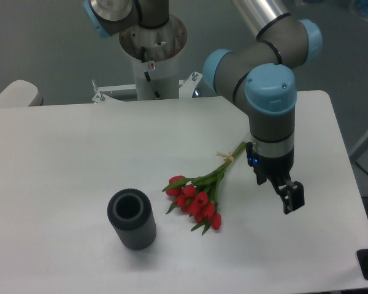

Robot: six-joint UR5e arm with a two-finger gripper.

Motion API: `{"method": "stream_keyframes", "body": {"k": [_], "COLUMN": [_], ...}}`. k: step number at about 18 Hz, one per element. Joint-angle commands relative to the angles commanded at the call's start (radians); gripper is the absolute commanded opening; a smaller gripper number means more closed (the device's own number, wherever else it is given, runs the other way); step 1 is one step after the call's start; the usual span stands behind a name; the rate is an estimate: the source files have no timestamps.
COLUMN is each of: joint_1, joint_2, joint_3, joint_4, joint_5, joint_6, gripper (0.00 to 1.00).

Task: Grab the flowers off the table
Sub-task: 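Move the open gripper over the stems of the red tulip bouquet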

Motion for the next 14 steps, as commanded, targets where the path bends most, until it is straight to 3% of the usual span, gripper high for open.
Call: {"method": "stream_keyframes", "body": {"k": [7,14], "joint_1": [0.009,0.003], "joint_2": [0.044,0.068], "joint_3": [-0.167,-0.265], "joint_4": [0.009,-0.023], "joint_5": [0.008,0.006], "joint_6": [-0.159,-0.215], "gripper": [1.00,1.00]}}
